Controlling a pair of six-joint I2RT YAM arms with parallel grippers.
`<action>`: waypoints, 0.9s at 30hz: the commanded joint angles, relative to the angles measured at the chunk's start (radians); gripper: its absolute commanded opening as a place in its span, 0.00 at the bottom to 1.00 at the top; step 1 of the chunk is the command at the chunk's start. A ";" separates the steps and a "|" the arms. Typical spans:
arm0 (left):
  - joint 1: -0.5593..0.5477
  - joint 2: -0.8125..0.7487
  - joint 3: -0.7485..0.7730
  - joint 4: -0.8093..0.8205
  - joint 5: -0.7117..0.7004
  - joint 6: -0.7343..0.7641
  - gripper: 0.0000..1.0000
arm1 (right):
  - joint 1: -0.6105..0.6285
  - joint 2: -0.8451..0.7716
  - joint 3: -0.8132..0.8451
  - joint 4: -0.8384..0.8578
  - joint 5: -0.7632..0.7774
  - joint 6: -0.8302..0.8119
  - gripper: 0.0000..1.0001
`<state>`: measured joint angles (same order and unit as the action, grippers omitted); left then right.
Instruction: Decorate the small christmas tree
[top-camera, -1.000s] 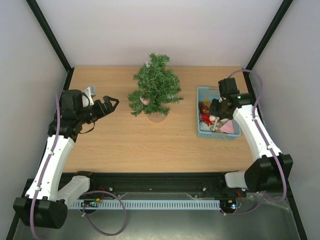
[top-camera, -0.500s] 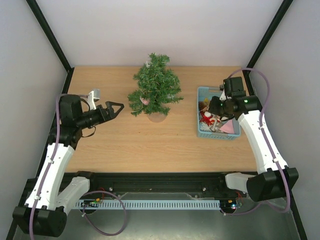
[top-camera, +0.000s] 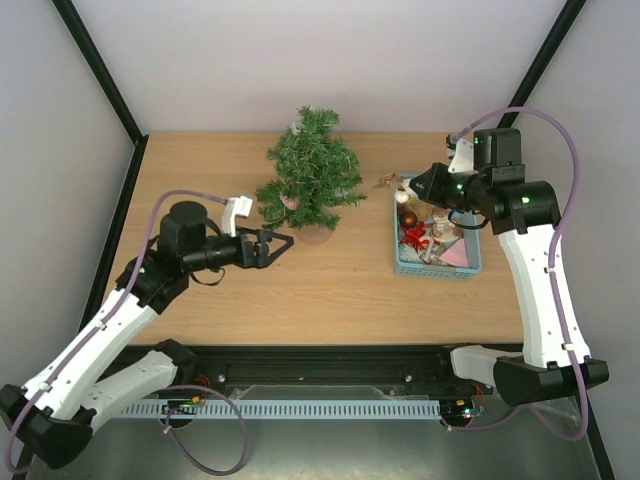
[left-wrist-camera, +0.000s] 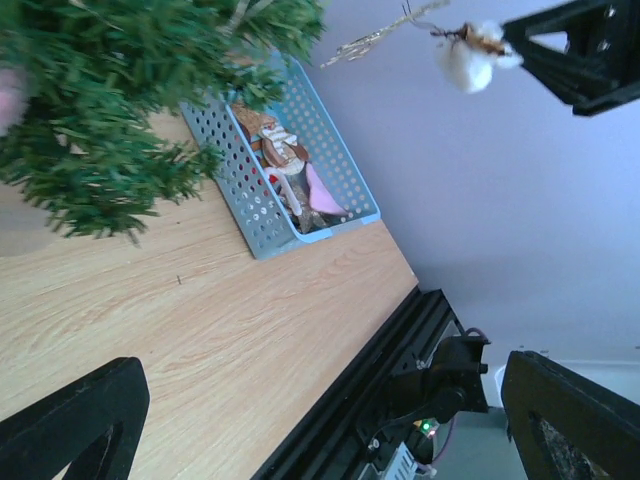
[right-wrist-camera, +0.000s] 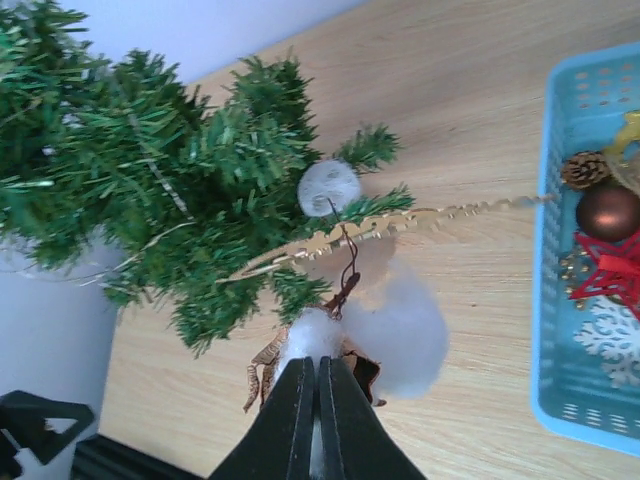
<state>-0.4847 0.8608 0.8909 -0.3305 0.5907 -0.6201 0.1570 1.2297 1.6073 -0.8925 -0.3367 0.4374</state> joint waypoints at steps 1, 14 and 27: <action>-0.159 0.001 0.048 0.075 -0.237 -0.010 0.99 | -0.002 -0.012 0.045 -0.073 -0.139 0.039 0.01; -0.664 0.154 0.084 0.261 -0.878 0.220 0.99 | 0.003 -0.061 0.098 -0.127 -0.291 0.093 0.01; -0.722 0.201 -0.075 0.684 -1.003 0.442 0.99 | 0.004 -0.124 0.102 -0.204 -0.387 0.102 0.01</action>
<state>-1.1885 1.0477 0.8547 0.1425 -0.3397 -0.2928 0.1574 1.1328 1.6951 -1.0271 -0.6571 0.5255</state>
